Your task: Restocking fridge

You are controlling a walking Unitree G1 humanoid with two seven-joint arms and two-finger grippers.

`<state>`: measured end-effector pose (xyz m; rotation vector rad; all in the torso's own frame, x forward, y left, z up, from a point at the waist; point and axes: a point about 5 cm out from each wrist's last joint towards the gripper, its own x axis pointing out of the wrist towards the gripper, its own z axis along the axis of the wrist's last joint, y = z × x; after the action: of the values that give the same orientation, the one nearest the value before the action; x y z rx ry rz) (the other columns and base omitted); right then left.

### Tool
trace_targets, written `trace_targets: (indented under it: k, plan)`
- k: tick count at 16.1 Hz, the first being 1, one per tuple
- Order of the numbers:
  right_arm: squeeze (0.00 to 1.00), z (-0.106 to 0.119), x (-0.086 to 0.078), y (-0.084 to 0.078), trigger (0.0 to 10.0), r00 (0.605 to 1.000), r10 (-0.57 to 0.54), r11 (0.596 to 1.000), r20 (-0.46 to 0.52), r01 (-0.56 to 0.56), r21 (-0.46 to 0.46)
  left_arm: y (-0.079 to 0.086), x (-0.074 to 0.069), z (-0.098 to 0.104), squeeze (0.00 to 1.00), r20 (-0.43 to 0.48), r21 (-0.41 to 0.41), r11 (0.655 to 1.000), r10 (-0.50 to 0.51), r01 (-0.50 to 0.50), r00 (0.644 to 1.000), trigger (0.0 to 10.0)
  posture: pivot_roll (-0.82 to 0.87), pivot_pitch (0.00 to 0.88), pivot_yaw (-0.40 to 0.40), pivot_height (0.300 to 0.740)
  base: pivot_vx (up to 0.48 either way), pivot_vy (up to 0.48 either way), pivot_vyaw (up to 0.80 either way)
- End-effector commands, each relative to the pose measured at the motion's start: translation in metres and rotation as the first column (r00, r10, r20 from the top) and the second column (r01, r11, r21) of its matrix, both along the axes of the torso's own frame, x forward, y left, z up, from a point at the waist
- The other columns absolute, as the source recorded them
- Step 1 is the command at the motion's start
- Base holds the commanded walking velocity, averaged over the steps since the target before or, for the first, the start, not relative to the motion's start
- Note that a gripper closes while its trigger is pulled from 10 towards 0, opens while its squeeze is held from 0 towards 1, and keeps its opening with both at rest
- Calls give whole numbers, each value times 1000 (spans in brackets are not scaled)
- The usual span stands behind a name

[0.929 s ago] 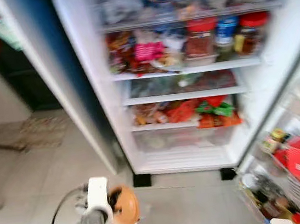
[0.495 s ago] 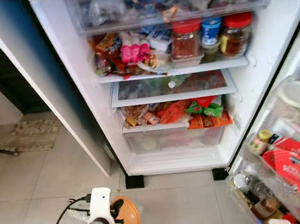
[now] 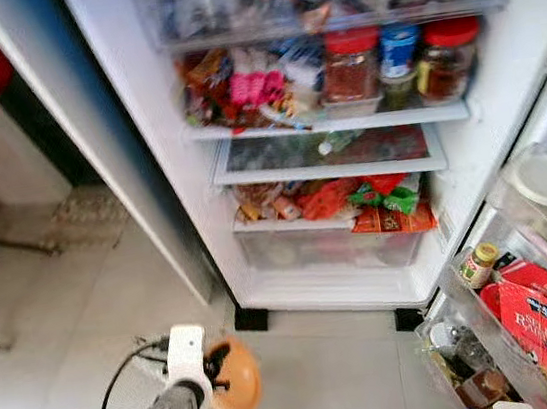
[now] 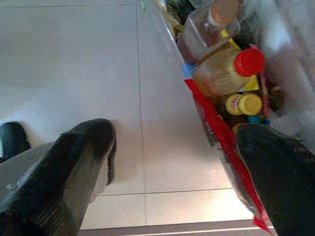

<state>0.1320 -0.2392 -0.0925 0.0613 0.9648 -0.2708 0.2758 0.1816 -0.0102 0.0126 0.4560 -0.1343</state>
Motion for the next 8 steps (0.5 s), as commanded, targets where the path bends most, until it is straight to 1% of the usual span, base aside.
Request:
trace_targets:
  k: [1,4,5,6,7,8]
  plan:
    - [0,-4,-8,3,10000,1000,-16,1000,-21,16,16,10,3,8,0,68,-27,999,44,-43,997,10000,13,135,39,740,0,0,0]
    - [0,-4,-7,6,10000,1000,-17,1000,-16,18,22,11,10,26,0,179,-70,996,58,-47,982,10000,14,131,42,740,0,0,0]
    - [0,-4,-6,6,10000,1000,-25,999,-9,25,27,11,11,29,0,196,-79,996,56,-41,979,10000,14,125,42,740,0,0,0]
    - [0,-4,-5,8,10000,1000,-26,999,-3,26,31,11,14,37,0,230,-116,993,60,-34,971,10000,13,122,43,740,0,0,0]
    - [0,-4,-4,10,10000,1000,-21,999,-5,21,34,8,17,49,0,273,-185,983,65,-14,960,10000,18,116,44,740,0,0,0]
    - [0,-4,-4,10,10000,1000,-22,999,-5,22,35,5,17,53,0,284,-222,975,58,6,957,10000,18,116,44,740,0,0,0]
